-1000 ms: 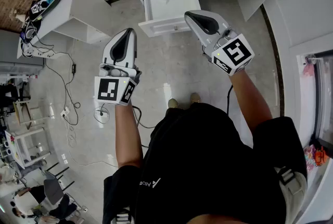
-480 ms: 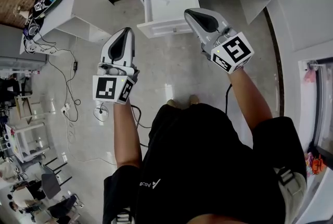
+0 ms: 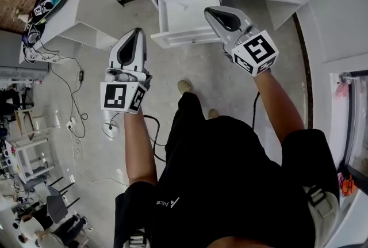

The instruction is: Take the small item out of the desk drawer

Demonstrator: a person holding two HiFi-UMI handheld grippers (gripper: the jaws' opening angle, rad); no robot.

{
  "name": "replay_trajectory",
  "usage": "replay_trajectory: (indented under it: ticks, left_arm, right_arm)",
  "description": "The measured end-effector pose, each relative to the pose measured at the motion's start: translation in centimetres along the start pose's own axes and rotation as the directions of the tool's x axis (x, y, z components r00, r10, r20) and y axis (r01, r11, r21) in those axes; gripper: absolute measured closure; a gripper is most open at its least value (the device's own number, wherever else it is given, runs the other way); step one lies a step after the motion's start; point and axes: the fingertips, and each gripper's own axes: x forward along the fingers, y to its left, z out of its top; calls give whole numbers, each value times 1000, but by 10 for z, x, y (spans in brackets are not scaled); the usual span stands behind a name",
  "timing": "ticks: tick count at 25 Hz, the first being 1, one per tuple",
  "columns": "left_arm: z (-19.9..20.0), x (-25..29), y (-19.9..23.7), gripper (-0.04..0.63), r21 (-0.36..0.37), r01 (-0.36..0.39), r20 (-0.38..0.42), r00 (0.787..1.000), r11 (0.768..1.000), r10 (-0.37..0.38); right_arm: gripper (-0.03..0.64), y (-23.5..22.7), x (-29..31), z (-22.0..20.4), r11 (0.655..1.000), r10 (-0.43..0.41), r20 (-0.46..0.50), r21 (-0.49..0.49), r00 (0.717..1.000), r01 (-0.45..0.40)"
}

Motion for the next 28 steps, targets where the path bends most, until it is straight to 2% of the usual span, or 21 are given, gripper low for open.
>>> replay_trajectory:
  ticks: [10,18,23,28]
  left_arm:
    - [-35,71,114,595,7,24,-1,1000,1000,-24]
    - [-70,129,217,595,-39,70,-7,997,997,-71]
    - [-102,153,256,595,-63,106,-21,994,992,-107]
    - [-133,175,281,595,-85,123,-42,991,989,-127]
  right_arm:
    - [607,-46,125,-43,998,-11,-128,-70,992,2]
    - [580,-79,230,-86,996,-36,-253,-83,967,16]
    - [547,-88,269,-136,997,-35,-376,-83,926,4]
    - [522,-86,294,-201,996,24,-528,-56,849,-63]
